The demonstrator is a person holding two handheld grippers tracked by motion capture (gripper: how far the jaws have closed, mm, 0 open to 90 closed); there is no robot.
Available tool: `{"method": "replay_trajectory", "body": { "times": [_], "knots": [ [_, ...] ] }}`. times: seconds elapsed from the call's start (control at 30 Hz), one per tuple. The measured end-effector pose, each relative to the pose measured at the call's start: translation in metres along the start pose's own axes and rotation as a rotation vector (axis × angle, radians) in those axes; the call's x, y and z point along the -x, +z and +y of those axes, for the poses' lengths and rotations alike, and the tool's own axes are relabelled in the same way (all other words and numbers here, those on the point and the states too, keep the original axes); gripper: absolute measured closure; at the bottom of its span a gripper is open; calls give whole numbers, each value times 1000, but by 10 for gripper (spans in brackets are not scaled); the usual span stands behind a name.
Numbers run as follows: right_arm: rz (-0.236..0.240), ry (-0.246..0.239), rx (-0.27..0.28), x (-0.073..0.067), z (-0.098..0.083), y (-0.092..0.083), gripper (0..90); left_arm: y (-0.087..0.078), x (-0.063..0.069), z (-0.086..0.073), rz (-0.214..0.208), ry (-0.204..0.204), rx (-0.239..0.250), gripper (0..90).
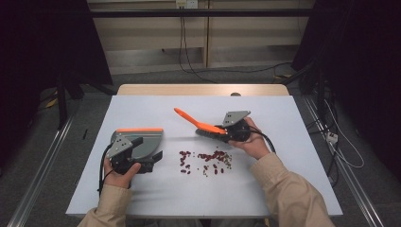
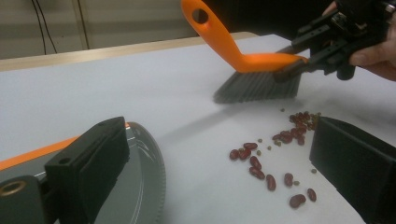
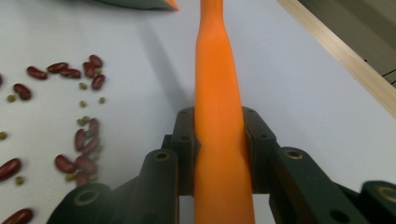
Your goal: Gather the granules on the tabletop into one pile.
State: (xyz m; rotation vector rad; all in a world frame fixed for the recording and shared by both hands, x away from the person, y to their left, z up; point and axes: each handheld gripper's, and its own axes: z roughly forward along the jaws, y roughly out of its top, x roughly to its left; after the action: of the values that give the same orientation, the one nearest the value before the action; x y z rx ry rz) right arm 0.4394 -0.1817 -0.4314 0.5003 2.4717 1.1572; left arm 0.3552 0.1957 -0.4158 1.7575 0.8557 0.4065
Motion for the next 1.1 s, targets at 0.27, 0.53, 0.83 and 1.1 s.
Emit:
{"method": "replay_trajectory", "body": {
  "times": [0.27, 0.53, 0.83, 1.1],
  "knots": [
    [15, -19, 8, -25, -2, -9, 709, 1, 0, -1, 3, 0, -5, 45],
    [20, 0, 19, -41, -3, -16, 710, 1, 0, -1, 7, 4, -8, 45],
    [-15, 29, 38, -49, -2, -17, 710, 0, 0, -1, 9, 1, -4, 45],
    [-77, 142, 123, -43, 10, -26, 710, -1, -1, -1, 12, -3, -2, 44]
  ]
}}
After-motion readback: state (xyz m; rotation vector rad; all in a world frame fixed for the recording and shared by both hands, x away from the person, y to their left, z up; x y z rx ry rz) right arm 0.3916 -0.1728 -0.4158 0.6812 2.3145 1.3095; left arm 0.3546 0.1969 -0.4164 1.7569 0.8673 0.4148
